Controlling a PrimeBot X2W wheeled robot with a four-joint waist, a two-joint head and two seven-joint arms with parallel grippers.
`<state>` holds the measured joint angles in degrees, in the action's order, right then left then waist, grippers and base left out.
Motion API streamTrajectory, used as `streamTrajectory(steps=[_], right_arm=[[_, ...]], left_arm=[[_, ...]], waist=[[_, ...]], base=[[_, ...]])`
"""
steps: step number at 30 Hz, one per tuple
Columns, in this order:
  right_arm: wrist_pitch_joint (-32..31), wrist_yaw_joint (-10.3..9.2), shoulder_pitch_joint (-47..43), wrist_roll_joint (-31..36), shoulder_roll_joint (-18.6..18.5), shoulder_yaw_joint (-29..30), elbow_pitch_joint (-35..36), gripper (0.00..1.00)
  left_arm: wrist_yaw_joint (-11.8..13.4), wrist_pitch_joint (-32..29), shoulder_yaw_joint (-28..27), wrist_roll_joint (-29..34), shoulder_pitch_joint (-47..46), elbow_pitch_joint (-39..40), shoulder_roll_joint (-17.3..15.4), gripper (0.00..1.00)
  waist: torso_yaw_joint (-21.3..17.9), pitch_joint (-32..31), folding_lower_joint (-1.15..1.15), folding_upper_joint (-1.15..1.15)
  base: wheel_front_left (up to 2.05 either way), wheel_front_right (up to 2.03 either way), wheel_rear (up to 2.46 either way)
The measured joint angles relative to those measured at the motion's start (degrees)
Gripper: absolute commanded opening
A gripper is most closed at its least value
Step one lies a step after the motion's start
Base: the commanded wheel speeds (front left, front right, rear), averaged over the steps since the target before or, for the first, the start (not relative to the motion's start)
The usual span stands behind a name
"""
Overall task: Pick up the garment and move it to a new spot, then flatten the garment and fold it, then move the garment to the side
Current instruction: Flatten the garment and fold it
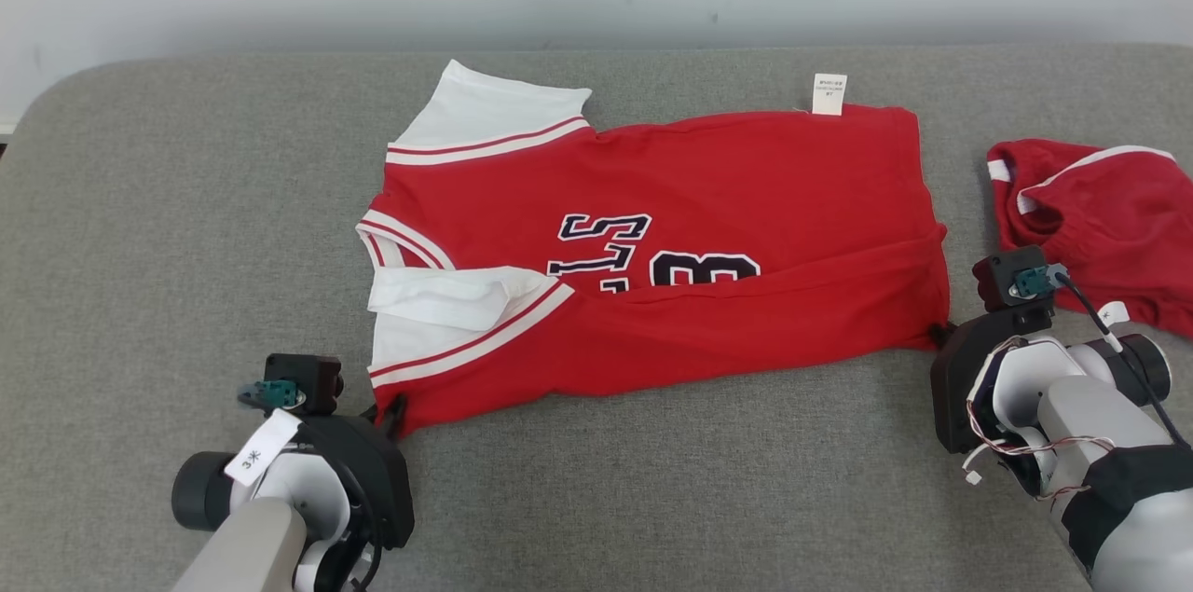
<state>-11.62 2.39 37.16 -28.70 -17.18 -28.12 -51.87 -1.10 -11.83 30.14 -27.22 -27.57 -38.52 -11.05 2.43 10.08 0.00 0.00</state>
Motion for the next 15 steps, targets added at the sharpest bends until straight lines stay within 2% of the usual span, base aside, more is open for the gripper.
streamTrajectory(steps=[9, 15], right_arm=[[1.2, 1.25, -0.8, -1.4, -0.2, 0.7, -1.8, 0.00], [3.4, 2.33, -5.5, -3.2, -0.6, 1.8, -1.5, 0.00]], left_arm=[[-0.5, -0.4, -0.1, -0.1, -0.4, -2.1, 0.0, 0.00], [-0.5, 0.3, -0.2, -0.5, 2.9, -2.1, -0.4, 0.00]], waist=[[0.3, -2.3, 0.00, 0.00], [0.3, -5.2, 0.00, 0.00]], base=[[0.00, 0.00, 0.00], [0.00, 0.00, 0.00]])
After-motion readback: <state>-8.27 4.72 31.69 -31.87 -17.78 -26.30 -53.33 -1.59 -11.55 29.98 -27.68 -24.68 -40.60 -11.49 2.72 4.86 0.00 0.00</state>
